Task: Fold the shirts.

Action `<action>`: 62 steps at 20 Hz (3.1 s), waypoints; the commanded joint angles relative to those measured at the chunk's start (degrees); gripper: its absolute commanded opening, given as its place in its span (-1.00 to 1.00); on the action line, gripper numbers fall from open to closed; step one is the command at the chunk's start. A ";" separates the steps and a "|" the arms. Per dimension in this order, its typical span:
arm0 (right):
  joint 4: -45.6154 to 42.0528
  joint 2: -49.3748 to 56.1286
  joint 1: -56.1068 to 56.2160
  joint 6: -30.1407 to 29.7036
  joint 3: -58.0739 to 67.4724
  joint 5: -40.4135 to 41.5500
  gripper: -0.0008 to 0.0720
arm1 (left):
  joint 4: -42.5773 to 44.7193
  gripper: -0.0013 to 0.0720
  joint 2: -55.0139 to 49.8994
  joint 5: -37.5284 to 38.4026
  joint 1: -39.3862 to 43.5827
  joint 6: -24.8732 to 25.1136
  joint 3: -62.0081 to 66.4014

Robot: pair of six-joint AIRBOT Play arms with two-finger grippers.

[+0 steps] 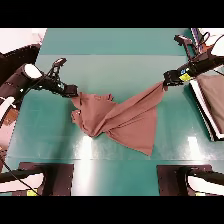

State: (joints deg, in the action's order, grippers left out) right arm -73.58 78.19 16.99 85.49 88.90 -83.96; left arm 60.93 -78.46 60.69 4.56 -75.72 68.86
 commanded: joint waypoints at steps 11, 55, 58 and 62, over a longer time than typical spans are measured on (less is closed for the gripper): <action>0.00 -19.45 -12.94 -1.60 28.68 1.97 -0.94 | 14.67 -0.90 33.51 -3.23 -0.07 -4.90 40.87; 17.09 -11.15 -20.33 -6.14 -17.38 5.40 -0.01 | 1.97 0.34 16.85 10.69 -9.53 -4.74 -29.97; 17.07 -14.45 -20.33 -6.14 -20.15 6.03 -0.09 | -1.42 0.34 17.75 7.50 -9.53 -3.02 -34.95; 17.05 -16.72 -20.33 -6.12 -22.21 5.99 -0.09 | -7.39 0.34 17.75 1.40 -9.53 -0.26 -37.27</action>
State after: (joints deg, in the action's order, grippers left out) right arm -56.58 63.57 -3.31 79.37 68.69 -78.43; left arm 58.24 -61.41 66.87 -4.97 -77.91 34.63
